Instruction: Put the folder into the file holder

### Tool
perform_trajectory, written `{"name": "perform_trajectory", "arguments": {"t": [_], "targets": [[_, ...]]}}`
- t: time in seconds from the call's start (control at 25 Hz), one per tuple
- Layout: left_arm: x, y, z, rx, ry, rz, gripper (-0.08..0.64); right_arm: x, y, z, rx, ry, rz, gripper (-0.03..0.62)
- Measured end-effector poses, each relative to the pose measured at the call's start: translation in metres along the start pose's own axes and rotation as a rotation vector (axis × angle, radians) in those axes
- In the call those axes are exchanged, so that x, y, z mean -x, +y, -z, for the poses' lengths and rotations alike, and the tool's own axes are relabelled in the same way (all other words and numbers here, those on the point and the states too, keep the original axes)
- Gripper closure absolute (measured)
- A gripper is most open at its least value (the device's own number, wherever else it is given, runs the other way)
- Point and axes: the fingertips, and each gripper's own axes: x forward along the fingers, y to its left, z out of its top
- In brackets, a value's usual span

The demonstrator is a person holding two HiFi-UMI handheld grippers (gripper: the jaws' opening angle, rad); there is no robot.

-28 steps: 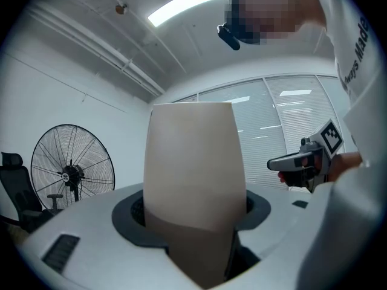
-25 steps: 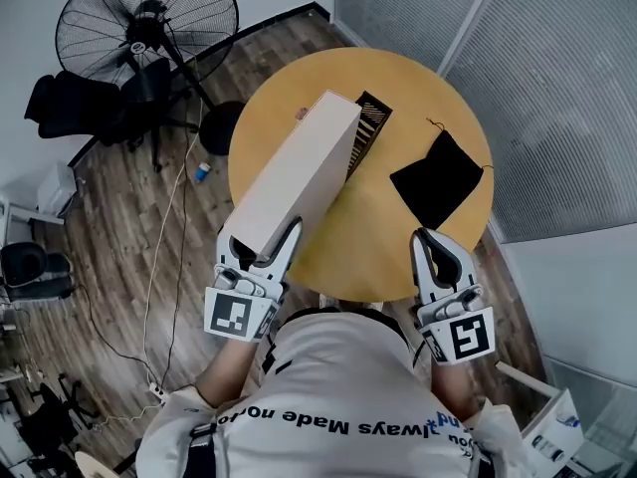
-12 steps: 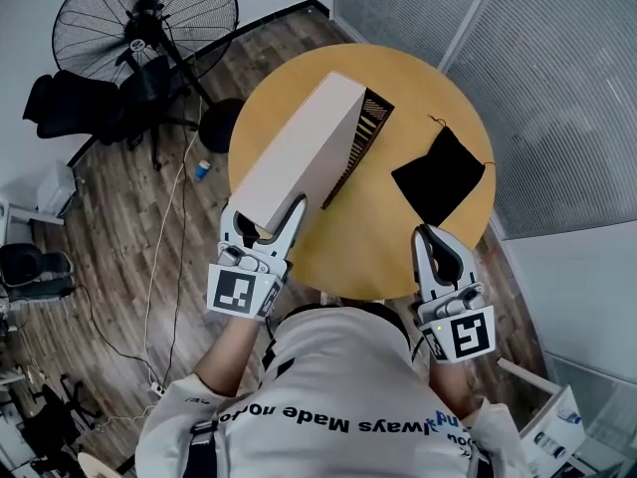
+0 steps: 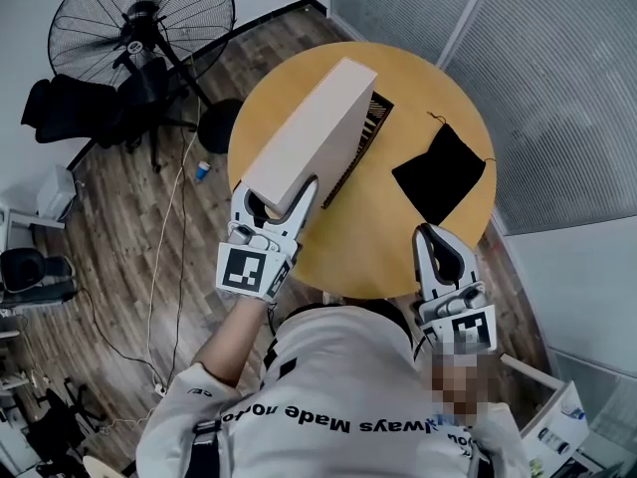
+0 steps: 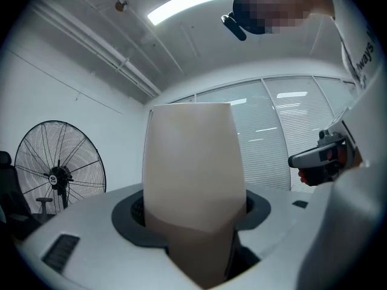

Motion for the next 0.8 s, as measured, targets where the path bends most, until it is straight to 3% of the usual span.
{"name": "perform_trajectory", "arguments": {"t": [0.8], "targets": [[-0.041, 0.015, 0.024, 0.018, -0.01, 0.023, 0.276, 0.001, 0.002, -0.001, 0.007, 0.011, 0.02, 0.551]]}}
